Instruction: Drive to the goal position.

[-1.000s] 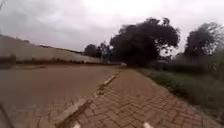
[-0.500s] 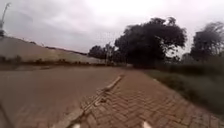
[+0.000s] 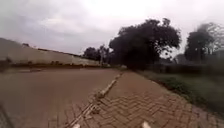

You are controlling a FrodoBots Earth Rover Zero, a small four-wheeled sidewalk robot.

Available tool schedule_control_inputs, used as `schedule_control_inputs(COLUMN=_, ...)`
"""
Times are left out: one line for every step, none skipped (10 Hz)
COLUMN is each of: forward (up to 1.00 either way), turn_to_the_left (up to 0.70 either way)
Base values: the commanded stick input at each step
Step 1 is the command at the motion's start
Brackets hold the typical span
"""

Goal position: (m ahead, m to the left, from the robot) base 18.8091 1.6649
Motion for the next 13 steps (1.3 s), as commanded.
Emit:
schedule_control_inputs(forward=0.52, turn_to_the_left=0.00)
schedule_control_inputs(forward=-0.11, turn_to_the_left=0.00)
schedule_control_inputs(forward=-0.70, turn_to_the_left=0.00)
schedule_control_inputs(forward=-0.70, turn_to_the_left=0.00)
schedule_control_inputs(forward=-0.70, turn_to_the_left=0.00)
schedule_control_inputs(forward=-0.70, turn_to_the_left=0.00)
schedule_control_inputs(forward=-0.70, turn_to_the_left=0.00)
schedule_control_inputs(forward=0.00, turn_to_the_left=0.00)
schedule_control_inputs(forward=0.00, turn_to_the_left=0.00)
schedule_control_inputs(forward=0.00, turn_to_the_left=0.00)
schedule_control_inputs(forward=0.00, turn_to_the_left=0.00)
schedule_control_inputs(forward=0.00, turn_to_the_left=0.00)
schedule_control_inputs(forward=0.00, turn_to_the_left=0.00)
